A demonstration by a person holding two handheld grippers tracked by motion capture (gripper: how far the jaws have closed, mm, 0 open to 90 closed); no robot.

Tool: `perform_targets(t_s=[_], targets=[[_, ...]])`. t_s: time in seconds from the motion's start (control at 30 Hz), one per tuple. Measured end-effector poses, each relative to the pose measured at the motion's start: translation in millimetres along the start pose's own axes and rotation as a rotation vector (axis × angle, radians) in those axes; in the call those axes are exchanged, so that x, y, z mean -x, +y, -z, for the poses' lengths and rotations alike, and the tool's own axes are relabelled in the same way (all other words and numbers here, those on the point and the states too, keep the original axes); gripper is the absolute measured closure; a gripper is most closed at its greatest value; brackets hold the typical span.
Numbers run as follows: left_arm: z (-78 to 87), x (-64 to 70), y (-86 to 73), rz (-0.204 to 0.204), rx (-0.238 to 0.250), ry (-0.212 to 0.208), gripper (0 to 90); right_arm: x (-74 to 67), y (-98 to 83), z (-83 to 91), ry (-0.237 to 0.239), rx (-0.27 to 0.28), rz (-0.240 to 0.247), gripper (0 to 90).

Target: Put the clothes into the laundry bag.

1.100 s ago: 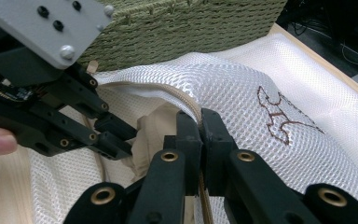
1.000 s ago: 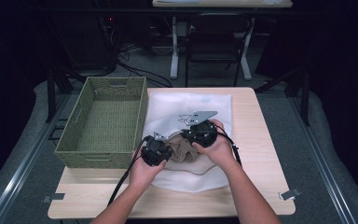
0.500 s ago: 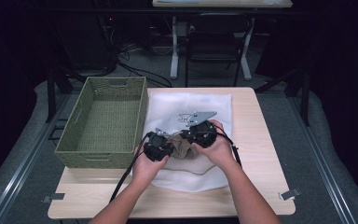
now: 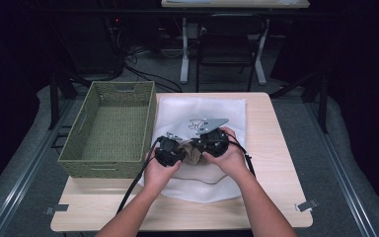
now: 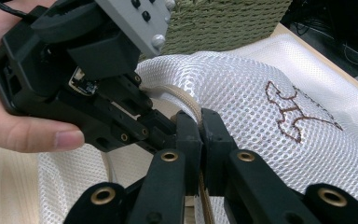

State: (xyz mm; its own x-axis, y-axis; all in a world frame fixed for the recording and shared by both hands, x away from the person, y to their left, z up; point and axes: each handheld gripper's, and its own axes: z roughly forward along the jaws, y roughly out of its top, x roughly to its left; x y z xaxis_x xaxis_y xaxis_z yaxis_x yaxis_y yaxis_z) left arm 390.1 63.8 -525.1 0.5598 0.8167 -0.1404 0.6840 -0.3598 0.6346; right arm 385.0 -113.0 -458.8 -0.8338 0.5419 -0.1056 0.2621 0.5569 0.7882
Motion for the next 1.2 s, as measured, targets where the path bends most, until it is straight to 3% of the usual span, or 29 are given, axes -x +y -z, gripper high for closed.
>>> perform_targets(t_s=[0.5,1.2], targets=[[4.9,-0.9,-2.2,-0.022,0.003,0.005,74.0,0.9,-0.6,1.4,-0.002,0.002,-0.006,87.9],[42.6,4.4,-15.4,-0.085,0.039,-0.008,61.2,3.1,-0.6,5.1,-0.012,0.01,-0.011,87.9]])
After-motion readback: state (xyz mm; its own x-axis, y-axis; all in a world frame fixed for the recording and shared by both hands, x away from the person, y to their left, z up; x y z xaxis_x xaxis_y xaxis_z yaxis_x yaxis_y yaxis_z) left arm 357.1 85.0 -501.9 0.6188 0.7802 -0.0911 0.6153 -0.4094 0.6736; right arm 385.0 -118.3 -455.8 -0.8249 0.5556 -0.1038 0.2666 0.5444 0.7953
